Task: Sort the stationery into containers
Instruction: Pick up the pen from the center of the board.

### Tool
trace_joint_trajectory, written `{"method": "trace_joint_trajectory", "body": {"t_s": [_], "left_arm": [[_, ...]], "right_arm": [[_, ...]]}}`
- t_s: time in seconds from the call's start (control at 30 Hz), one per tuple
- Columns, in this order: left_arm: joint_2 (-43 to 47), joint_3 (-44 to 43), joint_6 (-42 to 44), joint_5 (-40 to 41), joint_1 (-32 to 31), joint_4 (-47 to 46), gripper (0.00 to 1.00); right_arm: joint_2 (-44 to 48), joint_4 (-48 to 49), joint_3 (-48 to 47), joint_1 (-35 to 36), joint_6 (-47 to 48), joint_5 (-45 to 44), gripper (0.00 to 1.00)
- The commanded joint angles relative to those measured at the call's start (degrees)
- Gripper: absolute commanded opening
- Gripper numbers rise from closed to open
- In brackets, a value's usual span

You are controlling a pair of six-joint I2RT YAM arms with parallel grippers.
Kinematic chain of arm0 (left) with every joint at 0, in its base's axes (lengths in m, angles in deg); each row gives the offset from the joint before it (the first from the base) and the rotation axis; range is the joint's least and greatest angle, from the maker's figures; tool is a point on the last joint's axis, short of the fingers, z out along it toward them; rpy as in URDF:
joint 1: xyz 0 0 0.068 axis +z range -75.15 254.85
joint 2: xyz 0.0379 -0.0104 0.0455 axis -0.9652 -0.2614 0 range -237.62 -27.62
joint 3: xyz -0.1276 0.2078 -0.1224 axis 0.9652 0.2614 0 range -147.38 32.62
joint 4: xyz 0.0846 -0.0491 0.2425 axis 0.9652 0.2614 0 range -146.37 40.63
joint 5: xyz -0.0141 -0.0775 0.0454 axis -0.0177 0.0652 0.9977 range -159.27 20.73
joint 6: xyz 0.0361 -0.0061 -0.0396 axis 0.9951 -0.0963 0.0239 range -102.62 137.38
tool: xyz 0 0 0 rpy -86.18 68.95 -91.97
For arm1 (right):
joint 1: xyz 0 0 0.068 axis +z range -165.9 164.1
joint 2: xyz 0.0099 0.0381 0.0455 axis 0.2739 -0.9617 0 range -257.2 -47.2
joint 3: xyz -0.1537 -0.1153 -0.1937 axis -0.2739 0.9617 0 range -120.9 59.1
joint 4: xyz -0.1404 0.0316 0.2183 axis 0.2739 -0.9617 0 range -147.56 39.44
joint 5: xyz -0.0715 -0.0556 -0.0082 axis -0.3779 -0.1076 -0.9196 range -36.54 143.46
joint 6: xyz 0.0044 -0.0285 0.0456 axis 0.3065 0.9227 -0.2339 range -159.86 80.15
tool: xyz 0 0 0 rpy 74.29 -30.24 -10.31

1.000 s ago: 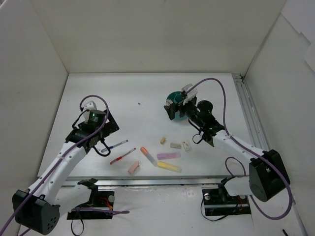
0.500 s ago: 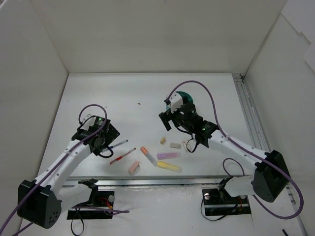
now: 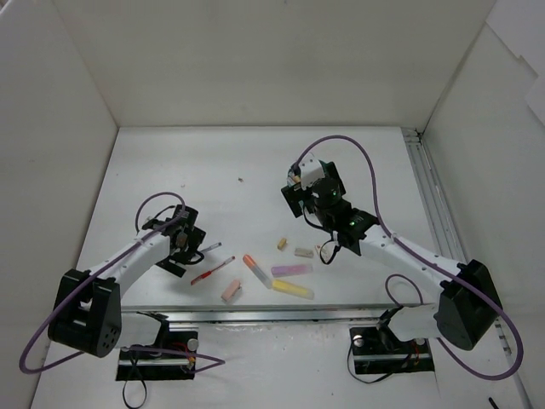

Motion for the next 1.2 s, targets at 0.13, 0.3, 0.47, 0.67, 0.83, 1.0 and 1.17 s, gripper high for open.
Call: {"method": "trace_joint_trajectory", "body": {"t_s": [0.13, 0.3, 0.47, 0.67, 0.83, 1.0, 1.17], "left_arm": [[-4.2, -1.6, -9.2, 0.9, 1.2, -3.9, 0.83], [-8.0, -4.5, -11.5, 2.9, 1.2, -0.1, 0.69], [-12.2, -7.0, -11.8, 2.2, 1.8, 1.6, 0.55], [-14.8, -9.7, -11.8, 1.9, 1.8, 3.9, 0.20], [-16.1, -11.0, -10.9, 1.5, 1.8, 4.3, 0.04], [-16.0, -12.8, -6.9, 2.1, 1.8, 1.5, 0.00], [-14.4, -23.0, 5.1, 8.0, 0.0, -1.1, 0.00]], "right_arm": [[2.5, 3.4, -2.7, 0.1, 1.4, -5.4, 0.98], [4.4, 4.3, -1.4, 0.2, 1.9, -7.4, 0.98], [5.5, 5.3, -0.8, 0.2, 2.4, -8.2, 0.98], [7.1, 5.7, -0.1, 0.1, 2.5, -8.9, 0.98], [9.3, 6.9, 1.2, 0.3, 2.7, -9.4, 0.98], [11.1, 7.7, 2.3, 0.2, 3.1, -9.8, 0.98], [13.2, 10.0, 4.6, 0.3, 3.8, -9.6, 0.98]]}}
